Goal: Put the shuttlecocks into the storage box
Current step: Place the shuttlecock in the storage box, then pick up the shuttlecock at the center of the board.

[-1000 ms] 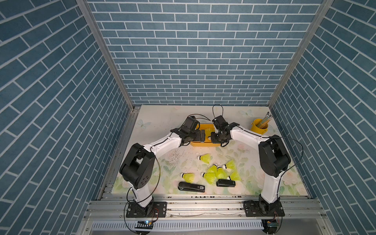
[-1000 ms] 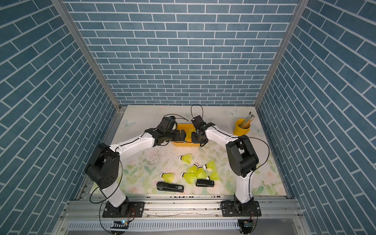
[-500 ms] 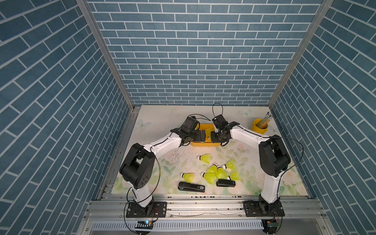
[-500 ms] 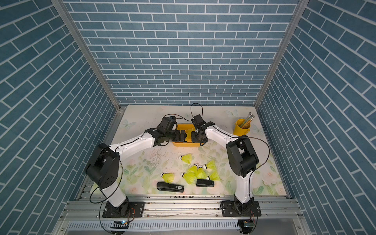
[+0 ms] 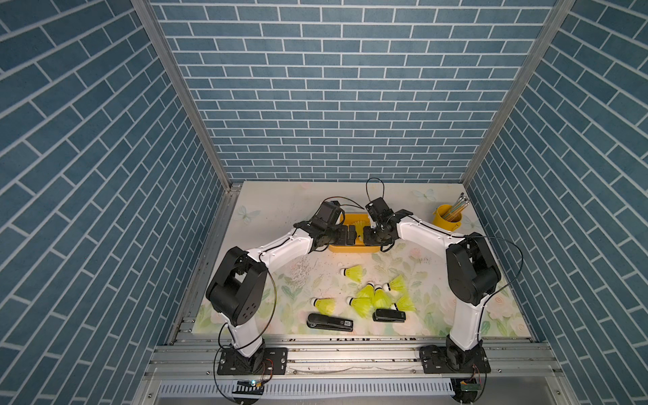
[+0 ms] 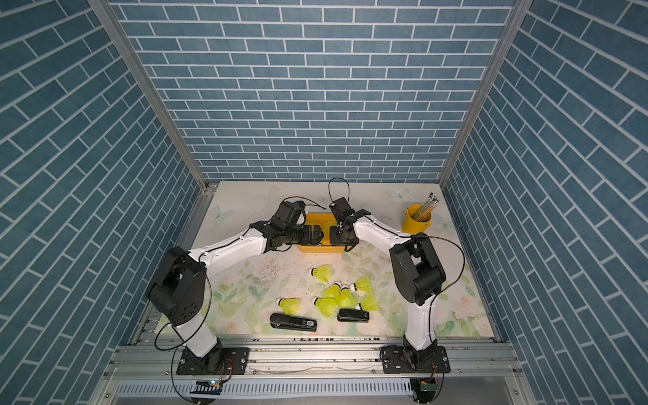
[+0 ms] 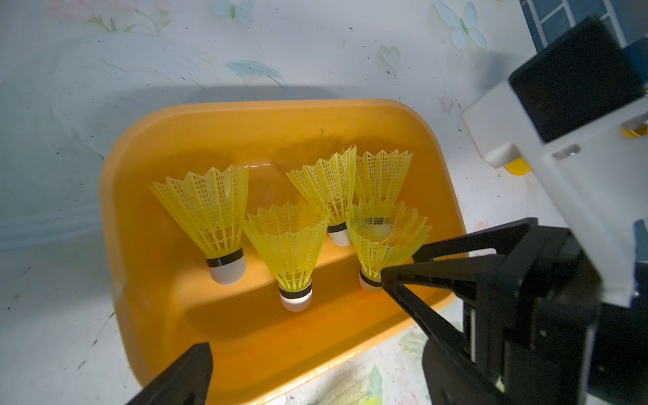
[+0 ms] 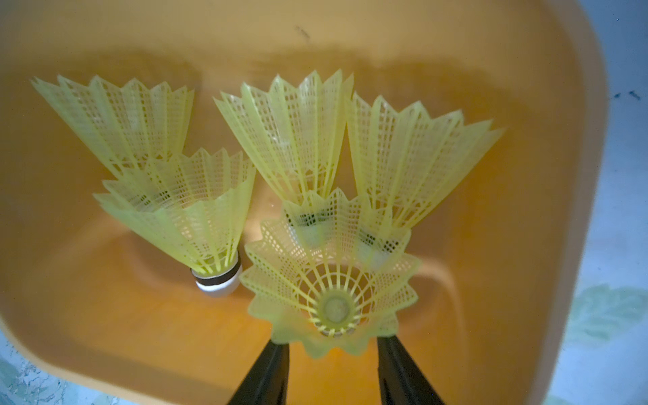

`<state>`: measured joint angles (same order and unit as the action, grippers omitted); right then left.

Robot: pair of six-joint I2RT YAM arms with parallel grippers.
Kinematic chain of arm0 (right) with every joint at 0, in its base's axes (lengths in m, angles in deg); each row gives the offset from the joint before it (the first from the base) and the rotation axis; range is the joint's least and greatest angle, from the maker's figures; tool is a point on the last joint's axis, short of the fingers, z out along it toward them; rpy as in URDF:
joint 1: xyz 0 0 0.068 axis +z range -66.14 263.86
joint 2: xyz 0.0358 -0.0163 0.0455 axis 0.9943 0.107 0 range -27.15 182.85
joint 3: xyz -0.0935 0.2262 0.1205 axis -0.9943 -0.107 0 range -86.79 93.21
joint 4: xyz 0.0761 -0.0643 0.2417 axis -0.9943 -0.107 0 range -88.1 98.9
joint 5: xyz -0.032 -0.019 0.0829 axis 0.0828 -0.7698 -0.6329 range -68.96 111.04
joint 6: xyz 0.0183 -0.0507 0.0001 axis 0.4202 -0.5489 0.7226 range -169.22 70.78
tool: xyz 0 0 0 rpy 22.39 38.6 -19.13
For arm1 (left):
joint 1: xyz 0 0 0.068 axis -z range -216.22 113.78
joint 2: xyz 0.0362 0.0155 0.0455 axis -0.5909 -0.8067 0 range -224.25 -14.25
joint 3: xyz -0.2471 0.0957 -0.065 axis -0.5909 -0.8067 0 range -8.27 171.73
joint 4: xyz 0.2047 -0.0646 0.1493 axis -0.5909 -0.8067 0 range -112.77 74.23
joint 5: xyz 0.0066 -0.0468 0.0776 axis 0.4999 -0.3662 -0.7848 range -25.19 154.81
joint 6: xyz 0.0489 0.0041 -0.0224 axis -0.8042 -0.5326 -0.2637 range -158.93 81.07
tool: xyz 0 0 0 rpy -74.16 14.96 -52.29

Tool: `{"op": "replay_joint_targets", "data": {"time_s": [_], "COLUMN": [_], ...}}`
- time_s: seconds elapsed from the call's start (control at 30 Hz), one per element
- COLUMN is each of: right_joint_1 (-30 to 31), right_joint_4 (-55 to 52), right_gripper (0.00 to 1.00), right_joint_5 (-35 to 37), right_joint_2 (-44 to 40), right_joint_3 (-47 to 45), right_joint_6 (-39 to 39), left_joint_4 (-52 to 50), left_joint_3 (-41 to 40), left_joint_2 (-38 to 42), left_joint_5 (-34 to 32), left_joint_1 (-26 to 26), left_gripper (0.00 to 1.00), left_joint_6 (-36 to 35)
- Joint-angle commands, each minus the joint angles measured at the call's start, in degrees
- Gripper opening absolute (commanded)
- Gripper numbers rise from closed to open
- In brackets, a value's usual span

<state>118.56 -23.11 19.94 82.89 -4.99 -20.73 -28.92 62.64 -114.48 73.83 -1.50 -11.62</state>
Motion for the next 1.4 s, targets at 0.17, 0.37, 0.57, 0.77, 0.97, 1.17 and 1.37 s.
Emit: {"op": "replay_joint_targets", "data": {"time_s": [0.17,0.37,0.57,0.77,0.97,1.17,1.37], "right_joint_1": [-0.2,-0.2,-0.2,-0.2,-0.2,-0.2,-0.2], "right_joint_4": [-1.6,-1.7,0.4,6.1,8.2,10.6,14.2], "right_gripper": [0.5,0.62,0.83,0.97,0.98,0.96,0.95], "right_joint_5": [0.6,1.1,1.0,-4.2,-12.3,-16.8,-21.8], "right_joint_2": [-3.9,-7.9,-17.1,-29.6,-37.5,-43.4,-46.1], "right_joint_3": [1.2,0.5,-4.9,-17.1,-26.8,-35.3,-42.1], "right_joint_6": [0.1,0.3,-0.2,0.7,3.0,5.6,8.5], "left_joint_4": [-0.8,-2.2,-8.9,-10.5,-4.0,0.0,3.8], "left_joint_3": [0.2,-0.4,-0.5,-6.4,-16.0,-21.3,-23.1], "left_joint_2": [1.4,4.3,8.0,13.7,20.1,20.3,16.5], "left_joint_5": [0.1,1.9,6.7,4.9,7.4,9.6,4.4], "left_joint_1": [-0.4,-0.4,-0.4,-0.3,-0.2,0.4,3.4], "left_gripper": [0.99,1.0,1.0,0.97,0.92,0.91,0.85], "left_joint_6": [-2.8,-8.4,-21.4,-35.5,-49.7,-59.0,-62.0]}}
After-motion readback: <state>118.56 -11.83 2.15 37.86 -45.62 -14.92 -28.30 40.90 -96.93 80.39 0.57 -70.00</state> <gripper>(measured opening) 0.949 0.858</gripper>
